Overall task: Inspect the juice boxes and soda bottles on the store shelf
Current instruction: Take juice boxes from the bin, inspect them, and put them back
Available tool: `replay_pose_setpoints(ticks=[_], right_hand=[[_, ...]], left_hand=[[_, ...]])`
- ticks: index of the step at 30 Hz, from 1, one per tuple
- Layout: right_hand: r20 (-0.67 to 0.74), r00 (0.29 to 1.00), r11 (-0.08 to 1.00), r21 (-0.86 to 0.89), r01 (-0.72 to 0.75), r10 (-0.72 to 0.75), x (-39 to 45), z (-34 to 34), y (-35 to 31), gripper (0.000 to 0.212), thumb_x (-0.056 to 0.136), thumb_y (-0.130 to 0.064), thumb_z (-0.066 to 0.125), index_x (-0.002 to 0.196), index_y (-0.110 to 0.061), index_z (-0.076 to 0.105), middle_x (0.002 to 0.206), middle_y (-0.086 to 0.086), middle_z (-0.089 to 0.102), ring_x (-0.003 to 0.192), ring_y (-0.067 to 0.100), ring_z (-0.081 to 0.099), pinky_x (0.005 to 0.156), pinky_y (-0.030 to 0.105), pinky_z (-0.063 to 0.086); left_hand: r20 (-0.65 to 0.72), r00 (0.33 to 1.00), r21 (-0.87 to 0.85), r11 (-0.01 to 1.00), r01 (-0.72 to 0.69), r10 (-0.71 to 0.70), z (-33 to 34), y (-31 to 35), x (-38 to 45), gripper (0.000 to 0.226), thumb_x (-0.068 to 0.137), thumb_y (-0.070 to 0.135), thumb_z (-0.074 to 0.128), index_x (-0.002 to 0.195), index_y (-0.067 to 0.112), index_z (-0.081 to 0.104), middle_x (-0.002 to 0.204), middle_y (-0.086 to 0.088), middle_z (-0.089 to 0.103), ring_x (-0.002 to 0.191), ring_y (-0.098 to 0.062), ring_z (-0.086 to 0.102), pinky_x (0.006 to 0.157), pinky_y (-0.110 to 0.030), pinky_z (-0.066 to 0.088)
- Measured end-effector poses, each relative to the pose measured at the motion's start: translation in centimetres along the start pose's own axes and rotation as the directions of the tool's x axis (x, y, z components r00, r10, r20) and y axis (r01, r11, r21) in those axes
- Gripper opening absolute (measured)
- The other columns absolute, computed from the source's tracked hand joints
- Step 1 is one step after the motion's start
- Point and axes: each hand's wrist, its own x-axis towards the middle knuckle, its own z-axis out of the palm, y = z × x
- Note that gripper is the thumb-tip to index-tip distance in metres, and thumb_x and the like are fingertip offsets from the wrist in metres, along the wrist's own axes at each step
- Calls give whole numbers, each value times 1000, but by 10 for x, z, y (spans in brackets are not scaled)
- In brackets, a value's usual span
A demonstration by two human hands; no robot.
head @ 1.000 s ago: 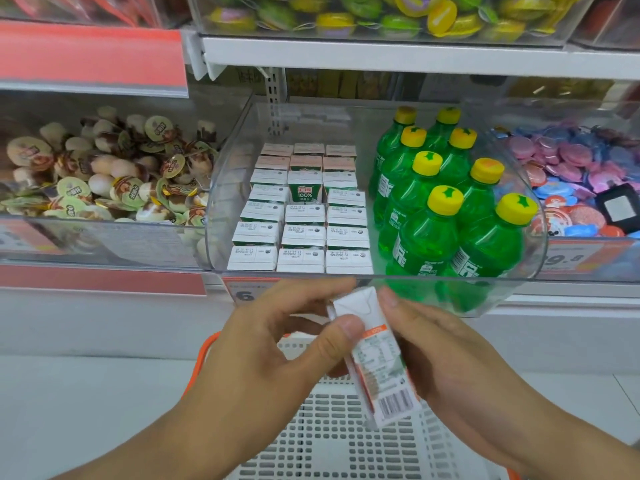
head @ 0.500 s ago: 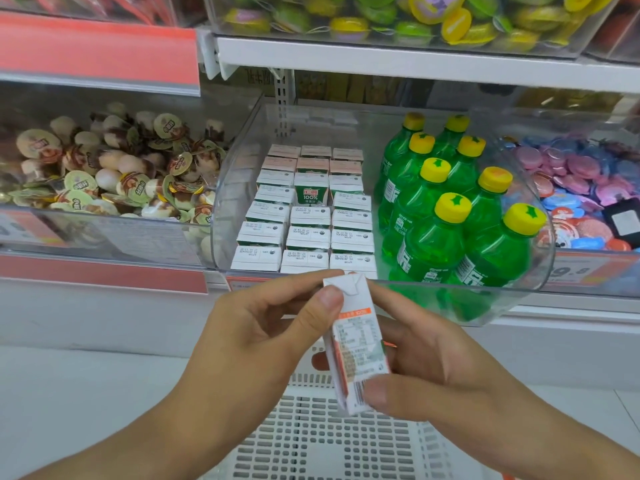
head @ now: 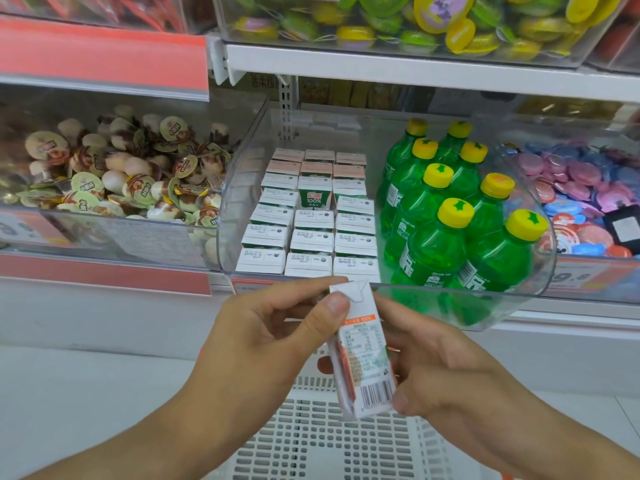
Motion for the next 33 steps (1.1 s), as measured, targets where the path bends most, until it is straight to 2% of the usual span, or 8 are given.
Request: replay_pose_setpoints(ticks=[2, 7, 10, 15, 21, 26, 30, 33], right_hand=[[92, 996, 999, -48, 18, -13, 3, 7, -9, 78, 56, -10, 60, 129, -37, 65, 131, 24, 59, 119, 58, 48, 88, 44, 41], [-55, 998, 998, -55, 10, -13, 4, 3, -6, 69, 55, -16, 67, 121, -37, 70, 125, 25, 65, 123, 58, 46, 90, 48, 40], [-71, 997, 999, -44, -24, 21, 8, 5, -3, 69, 57, -12, 71, 123, -33, 70, 123, 23, 67, 116, 56, 56, 80, 50, 53], [-201, 979, 993, -118, 9, -33, 4, 8, -1, 71, 65, 1, 79, 127, -30, 65, 111, 18, 71, 89, 35, 70, 60, 45, 59], [-337, 929, 921, -389, 12, -155, 3, 9, 5, 69, 46, -17, 97, 107, -36, 72, 104, -1, 72, 80, 19, 68, 48, 35, 52], [-385, 905, 918, -397, 15, -182, 6, 12, 3, 40, 63, -47, 88, 96, -34, 69, 98, 4, 68, 72, 19, 64, 39, 32, 48], [-410, 891, 911, -412, 12, -197, 7, 9, -2, 35, 67, -49, 86, 92, -32, 69, 93, 5, 67, 65, 16, 61, 39, 30, 45], [-358, 916, 929, -368, 41, -183, 7, 6, -4, 27, 68, -29, 77, 95, -32, 73, 97, 7, 70, 63, 16, 60, 44, 30, 46]], left_hand=[[7, 1000, 12, 1000, 10, -10, -1, 1, 0, 28, 86, 25, 66, 109, 13, 76, 105, -8, 76, 103, -28, 70, 95, -48, 54], [27, 1000, 33, 999, 7, -8, -1, 0, -1, 27, 84, 28, 67, 108, 21, 77, 103, -3, 77, 101, -25, 71, 93, -40, 56], [15, 1000, 27, 1000, 5, -5, -2, 0, -1, 26, 82, 30, 69, 106, 25, 78, 101, -1, 78, 100, -24, 71, 89, -32, 57], [-68, 997, 108, 994, 31, -24, -2, -4, 0, 34, 71, 49, 67, 104, 43, 74, 99, 11, 75, 91, -10, 71, 85, -40, 58], [-33, 997, 99, 993, 66, -63, 3, -2, -6, 29, 75, 45, 79, 104, 45, 72, 93, 6, 76, 82, -17, 73, 84, -47, 58], [-6, 998, 34, 997, 67, -66, 1, -3, -3, 28, 75, 27, 72, 101, 36, 76, 98, 1, 76, 81, -25, 73, 72, -36, 60], [-12, 997, 16, 997, 75, -75, 1, -3, -3, 28, 75, 28, 73, 102, 35, 77, 96, 0, 76, 81, -27, 73, 73, -38, 60], [-23, 998, 27, 997, 67, -66, 0, -2, -1, 26, 79, 32, 78, 104, 35, 76, 99, -3, 77, 82, -29, 73, 78, -44, 60]])
